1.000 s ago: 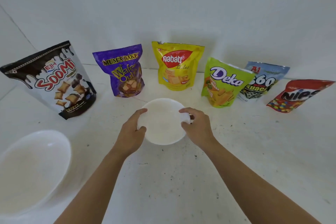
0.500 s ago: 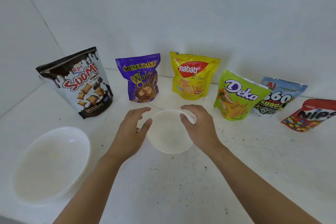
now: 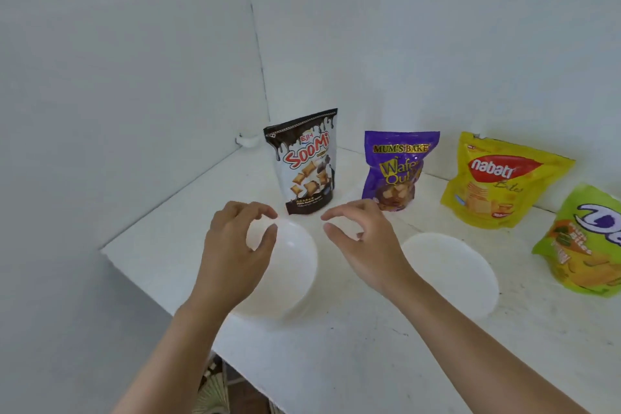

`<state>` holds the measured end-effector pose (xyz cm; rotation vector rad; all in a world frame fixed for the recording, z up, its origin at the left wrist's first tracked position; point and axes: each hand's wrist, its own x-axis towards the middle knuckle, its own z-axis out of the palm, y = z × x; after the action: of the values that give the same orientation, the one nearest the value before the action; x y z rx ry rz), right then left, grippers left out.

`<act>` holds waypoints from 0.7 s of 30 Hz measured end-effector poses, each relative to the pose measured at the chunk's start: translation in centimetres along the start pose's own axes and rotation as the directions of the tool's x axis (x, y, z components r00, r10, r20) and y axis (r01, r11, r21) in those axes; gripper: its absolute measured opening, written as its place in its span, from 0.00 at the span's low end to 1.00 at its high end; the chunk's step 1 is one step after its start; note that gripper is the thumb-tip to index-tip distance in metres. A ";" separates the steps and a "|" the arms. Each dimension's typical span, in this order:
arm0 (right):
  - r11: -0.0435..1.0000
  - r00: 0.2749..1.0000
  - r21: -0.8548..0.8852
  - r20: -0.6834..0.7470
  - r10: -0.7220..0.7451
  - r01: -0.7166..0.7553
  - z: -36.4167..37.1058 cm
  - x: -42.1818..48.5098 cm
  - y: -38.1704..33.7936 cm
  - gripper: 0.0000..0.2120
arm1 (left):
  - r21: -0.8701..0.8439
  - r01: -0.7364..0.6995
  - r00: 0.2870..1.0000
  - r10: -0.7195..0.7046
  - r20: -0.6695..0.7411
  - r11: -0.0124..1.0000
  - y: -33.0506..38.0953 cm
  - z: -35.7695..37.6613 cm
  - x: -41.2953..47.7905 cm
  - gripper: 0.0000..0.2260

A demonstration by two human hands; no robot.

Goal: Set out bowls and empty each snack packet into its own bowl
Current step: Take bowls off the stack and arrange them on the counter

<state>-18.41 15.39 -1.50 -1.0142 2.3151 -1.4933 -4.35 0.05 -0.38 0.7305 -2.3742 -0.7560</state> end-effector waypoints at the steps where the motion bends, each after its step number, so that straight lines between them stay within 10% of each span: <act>1: 0.999 0.999 0.016 0.030 0.029 -0.029 1.2 -0.1 0.0 0.07 | 0.052 0.053 0.999 -0.054 0.010 0.997 -1.4 -0.3 -0.4 0.08; 8: 0.974 0.954 -0.027 0.196 0.227 -0.226 6.4 -0.9 0.5 0.16 | 0.009 0.322 0.908 -0.312 0.279 0.947 -7.5 -1.0 -2.5 0.14; 21: 0.990 0.992 0.057 0.008 0.128 -0.129 4.8 0.3 -1.2 0.26 | -0.124 0.183 0.946 -0.140 0.293 0.975 -5.9 -3.8 0.6 0.22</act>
<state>-15.67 11.40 -2.68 -0.8360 2.2729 -1.4962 -0.41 -5.73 -1.29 0.8069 -2.4930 -1.1655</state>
